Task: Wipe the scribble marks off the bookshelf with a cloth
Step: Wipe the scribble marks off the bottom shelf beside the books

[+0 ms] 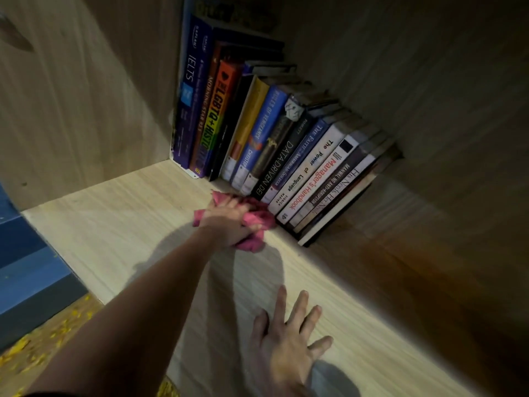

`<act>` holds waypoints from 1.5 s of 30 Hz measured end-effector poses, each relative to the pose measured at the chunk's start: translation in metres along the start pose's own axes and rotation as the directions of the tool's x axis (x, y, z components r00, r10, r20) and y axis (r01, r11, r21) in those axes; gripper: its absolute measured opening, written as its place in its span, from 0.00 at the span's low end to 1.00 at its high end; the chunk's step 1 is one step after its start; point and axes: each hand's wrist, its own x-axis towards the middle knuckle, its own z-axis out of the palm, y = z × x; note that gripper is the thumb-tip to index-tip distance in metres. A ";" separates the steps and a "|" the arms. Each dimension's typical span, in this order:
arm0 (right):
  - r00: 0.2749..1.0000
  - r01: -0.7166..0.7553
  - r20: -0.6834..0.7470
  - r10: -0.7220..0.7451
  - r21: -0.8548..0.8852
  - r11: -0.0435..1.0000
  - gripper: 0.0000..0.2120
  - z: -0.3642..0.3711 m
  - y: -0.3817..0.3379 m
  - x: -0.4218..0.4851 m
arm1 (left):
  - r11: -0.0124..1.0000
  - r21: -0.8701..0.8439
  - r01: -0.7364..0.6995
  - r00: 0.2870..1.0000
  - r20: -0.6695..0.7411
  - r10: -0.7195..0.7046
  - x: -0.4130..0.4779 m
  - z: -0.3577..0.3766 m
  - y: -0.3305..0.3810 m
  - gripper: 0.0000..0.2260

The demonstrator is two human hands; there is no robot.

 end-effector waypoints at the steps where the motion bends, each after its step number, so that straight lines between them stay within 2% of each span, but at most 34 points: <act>1: 1.000 0.008 0.004 -0.008 0.008 1.000 0.28 -0.002 0.001 -0.001 | 0.999 0.005 0.035 0.999 -0.013 -0.035 0.001 -0.004 -0.011 0.29; 5: 0.999 0.032 -0.004 -0.032 0.026 0.999 0.28 -0.003 0.000 -0.002 | 0.982 0.030 0.184 0.983 -0.016 -0.184 -0.004 -0.026 -0.061 0.35; 8: 0.999 0.052 -0.019 -0.051 0.023 0.998 0.27 -0.003 0.002 -0.004 | 0.944 0.043 0.327 0.944 -0.050 -0.325 -0.014 -0.029 -0.077 0.35; 10: 0.991 0.121 -0.055 -0.120 0.012 0.993 0.29 -0.001 0.001 -0.002 | 0.923 0.055 0.381 0.924 -0.030 -0.380 -0.021 -0.028 -0.073 0.33; 12: 0.949 0.302 -0.092 -0.302 -0.019 0.953 0.37 0.001 -0.004 0.005 | 0.932 0.087 0.352 0.936 -0.005 -0.353 -0.028 -0.027 -0.067 0.30; 15: 0.876 0.473 -0.081 -0.475 -0.045 0.880 0.41 0.000 -0.016 0.020 | 0.981 0.129 0.143 0.989 0.001 -0.145 -0.043 -0.026 -0.063 0.28; 16: 0.869 0.486 -0.079 -0.489 -0.059 0.872 0.41 -0.001 -0.019 0.024 | 0.987 0.148 0.059 0.998 0.021 -0.063 -0.047 -0.026 -0.062 0.29; 18: 0.868 0.487 -0.067 -0.491 -0.076 0.870 0.41 -0.003 -0.024 0.025 | 0.982 0.173 -0.075 0.995 0.077 0.062 -0.051 -0.027 -0.058 0.39; 20: 0.871 0.485 -0.038 -0.490 -0.096 0.869 0.41 -0.002 -0.023 0.026 | 0.975 0.172 -0.138 0.986 0.117 0.119 -0.046 -0.029 -0.055 0.47; 23: 0.876 0.476 -0.028 -0.481 -0.110 0.873 0.40 -0.001 -0.022 0.028 | 0.971 0.142 -0.194 0.977 0.113 0.178 -0.035 -0.026 -0.052 0.47; 25: 0.863 0.447 -0.156 -0.481 -0.209 0.870 0.38 0.007 -0.024 0.034 | 0.974 0.114 -0.194 0.979 0.091 0.184 -0.027 -0.023 -0.052 0.46; 29: 0.815 0.411 -0.336 -0.472 -0.239 0.880 0.22 0.017 -0.026 0.039 | 0.987 0.099 -0.125 0.992 0.032 0.122 -0.003 -0.019 -0.043 0.38; 31: 0.795 0.422 -0.378 -0.475 -0.219 0.880 0.24 0.018 -0.025 0.039 | 0.992 0.093 -0.083 0.996 0.031 0.081 0.008 -0.017 -0.039 0.31; 35: 0.786 0.412 -0.398 -0.473 -0.234 0.881 0.25 0.018 -0.024 0.044 | 0.996 0.063 -0.058 0.998 0.017 0.057 0.018 -0.016 -0.041 0.31; 38: 0.748 0.422 -0.440 -0.496 -0.262 0.868 0.23 0.023 -0.022 0.044 | 0.998 0.054 -0.039 0.999 0.023 0.038 0.018 -0.015 -0.042 0.31; 42: 0.776 0.418 -0.422 -0.469 -0.214 0.883 0.25 0.019 -0.021 0.041 | 0.996 0.042 0.073 0.997 -0.018 -0.072 0.022 -0.012 -0.041 0.33; 45: 0.766 0.414 -0.429 -0.479 -0.241 0.878 0.26 0.018 -0.023 0.041 | 0.993 0.045 0.109 0.994 -0.036 -0.107 0.026 -0.012 -0.045 0.32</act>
